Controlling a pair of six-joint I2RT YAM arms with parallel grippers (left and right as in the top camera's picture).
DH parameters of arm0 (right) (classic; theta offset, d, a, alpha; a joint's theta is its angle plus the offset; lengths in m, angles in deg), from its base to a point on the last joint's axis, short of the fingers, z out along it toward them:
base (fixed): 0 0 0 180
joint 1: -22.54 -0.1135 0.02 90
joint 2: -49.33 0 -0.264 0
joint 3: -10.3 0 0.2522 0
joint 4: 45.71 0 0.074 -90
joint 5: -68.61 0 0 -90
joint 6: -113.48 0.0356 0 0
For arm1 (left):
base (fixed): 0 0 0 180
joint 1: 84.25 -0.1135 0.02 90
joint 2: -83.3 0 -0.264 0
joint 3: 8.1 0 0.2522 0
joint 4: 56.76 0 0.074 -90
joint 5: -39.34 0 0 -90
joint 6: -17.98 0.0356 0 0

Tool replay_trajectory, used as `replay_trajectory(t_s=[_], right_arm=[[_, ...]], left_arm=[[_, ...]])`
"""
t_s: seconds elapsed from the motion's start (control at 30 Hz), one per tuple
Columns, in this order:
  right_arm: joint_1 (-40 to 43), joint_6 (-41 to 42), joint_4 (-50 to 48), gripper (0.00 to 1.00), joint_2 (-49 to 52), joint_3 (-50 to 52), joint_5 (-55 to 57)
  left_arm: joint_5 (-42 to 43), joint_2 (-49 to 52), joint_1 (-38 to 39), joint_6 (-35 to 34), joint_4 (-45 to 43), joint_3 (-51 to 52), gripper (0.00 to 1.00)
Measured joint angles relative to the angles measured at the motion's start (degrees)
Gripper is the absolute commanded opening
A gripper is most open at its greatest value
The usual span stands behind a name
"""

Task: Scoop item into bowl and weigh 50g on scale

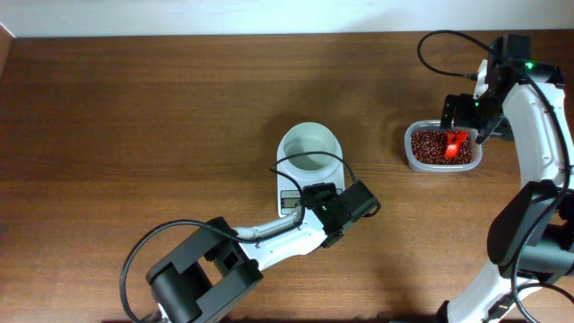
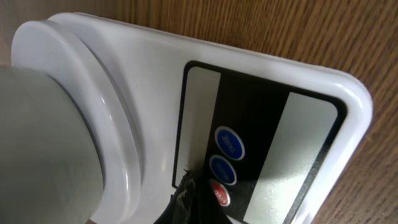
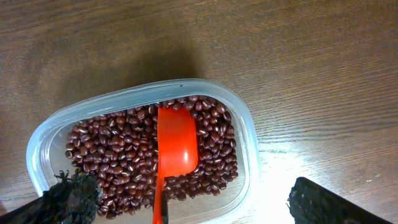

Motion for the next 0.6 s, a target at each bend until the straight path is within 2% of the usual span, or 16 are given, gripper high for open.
replay_trajectory(t_s=[0.3, 0.6], right_arm=[[0.0, 0.0, 0.0, 0.99, 0.0, 0.0, 0.0], [0.0, 0.0, 0.0, 0.99, 0.0, 0.0, 0.0]], left_arm=[[2.6, -0.1, -0.2, 3.9, 2.0, -0.4, 0.0], [3.3, -0.1, -0.2, 3.9, 1.6, -0.5, 0.0]])
